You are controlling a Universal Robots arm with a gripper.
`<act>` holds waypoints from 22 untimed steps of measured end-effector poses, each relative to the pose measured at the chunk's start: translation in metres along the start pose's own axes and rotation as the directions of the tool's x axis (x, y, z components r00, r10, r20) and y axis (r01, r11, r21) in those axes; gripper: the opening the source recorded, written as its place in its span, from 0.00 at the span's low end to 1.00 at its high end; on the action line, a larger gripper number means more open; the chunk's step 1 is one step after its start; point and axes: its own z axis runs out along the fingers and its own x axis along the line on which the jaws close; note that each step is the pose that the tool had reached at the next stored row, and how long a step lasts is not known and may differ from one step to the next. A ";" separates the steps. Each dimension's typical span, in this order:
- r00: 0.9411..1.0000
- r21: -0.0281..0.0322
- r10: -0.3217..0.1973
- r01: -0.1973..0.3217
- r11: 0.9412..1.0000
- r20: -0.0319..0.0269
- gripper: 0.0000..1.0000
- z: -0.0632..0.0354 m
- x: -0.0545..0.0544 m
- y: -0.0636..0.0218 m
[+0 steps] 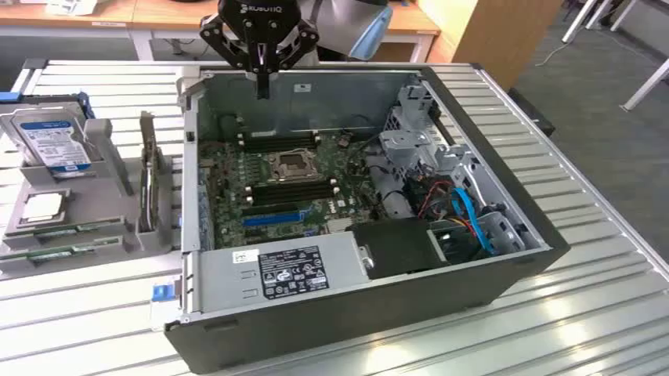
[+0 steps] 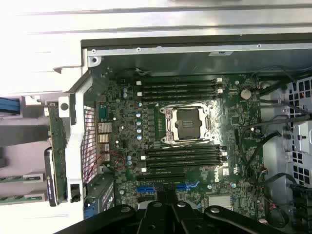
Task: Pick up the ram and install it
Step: 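Reach for the ram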
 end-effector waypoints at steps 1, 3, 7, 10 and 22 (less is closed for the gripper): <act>1.000 0.000 0.000 0.000 1.000 0.000 0.10 0.0000 0.000 0.0000; 1.000 0.000 0.000 0.000 1.000 0.000 0.10 0.0000 0.000 0.0000; 1.000 0.000 0.000 0.000 1.000 0.000 0.10 0.0000 0.000 0.0000; 1.000 0.000 0.000 0.000 1.000 0.000 0.10 0.0000 0.000 0.0000; 1.000 0.000 0.000 0.000 1.000 0.000 0.10 -0.0003 0.012 -0.0009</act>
